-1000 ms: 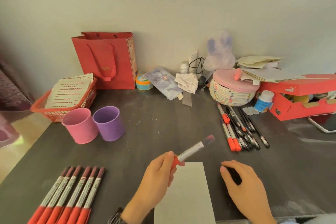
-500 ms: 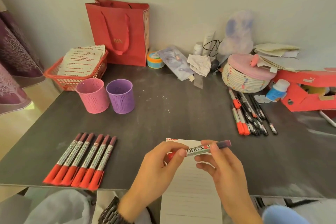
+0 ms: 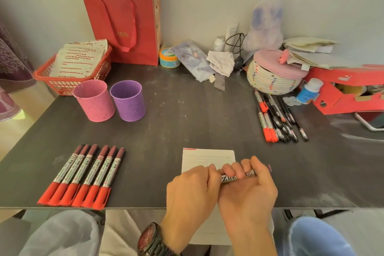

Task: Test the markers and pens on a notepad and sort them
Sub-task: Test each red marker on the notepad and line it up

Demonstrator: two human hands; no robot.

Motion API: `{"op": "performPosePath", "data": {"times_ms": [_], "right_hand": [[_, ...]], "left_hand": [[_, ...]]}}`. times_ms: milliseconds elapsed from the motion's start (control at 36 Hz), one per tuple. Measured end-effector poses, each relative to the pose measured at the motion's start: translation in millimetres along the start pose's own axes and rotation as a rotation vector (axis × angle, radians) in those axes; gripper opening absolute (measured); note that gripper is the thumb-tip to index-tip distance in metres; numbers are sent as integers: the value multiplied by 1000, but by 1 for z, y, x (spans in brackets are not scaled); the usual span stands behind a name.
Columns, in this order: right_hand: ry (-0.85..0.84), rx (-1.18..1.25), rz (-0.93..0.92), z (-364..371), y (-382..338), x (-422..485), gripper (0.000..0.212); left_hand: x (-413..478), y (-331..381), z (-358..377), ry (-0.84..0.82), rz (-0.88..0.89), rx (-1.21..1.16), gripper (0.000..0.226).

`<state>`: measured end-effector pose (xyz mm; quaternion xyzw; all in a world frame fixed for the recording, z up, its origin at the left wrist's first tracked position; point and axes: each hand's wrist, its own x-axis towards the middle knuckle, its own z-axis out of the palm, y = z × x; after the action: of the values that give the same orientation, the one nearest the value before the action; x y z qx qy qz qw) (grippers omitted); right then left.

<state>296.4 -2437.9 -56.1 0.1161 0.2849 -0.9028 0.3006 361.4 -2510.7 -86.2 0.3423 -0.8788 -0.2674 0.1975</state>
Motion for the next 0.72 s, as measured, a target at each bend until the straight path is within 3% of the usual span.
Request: {"op": "performPosePath", "data": {"times_ms": [139, 222, 306, 389, 444, 500, 611, 722], "right_hand": [[102, -126, -9, -1, -5, 1, 56], [-9, -123, 61, -2, -7, 0, 53], [-158, -135, 128, -3, -9, 1, 51], [-261, -97, 129, -4, -31, 11, 52], [-302, -84, 63, -6, -51, 23, 53], [-302, -101, 13, -8, -62, 34, 55], [-221, -251, 35, -6, -49, 49, 53], [-131, -579, 18, -8, -34, 61, 65]], "left_hand": [[-19, -1, 3, -55, 23, -1, 57], [-23, -3, -1, -112, -4, -27, 58], [-22, -6, -12, -226, -12, -113, 42], [-19, -19, -28, -439, -203, -360, 46], [-14, -35, -39, -385, -296, -385, 52], [-9, -49, -44, -219, -282, -346, 55], [6, -61, -39, -6, -89, -288, 64], [23, -67, -24, -44, 175, -34, 37]]}}
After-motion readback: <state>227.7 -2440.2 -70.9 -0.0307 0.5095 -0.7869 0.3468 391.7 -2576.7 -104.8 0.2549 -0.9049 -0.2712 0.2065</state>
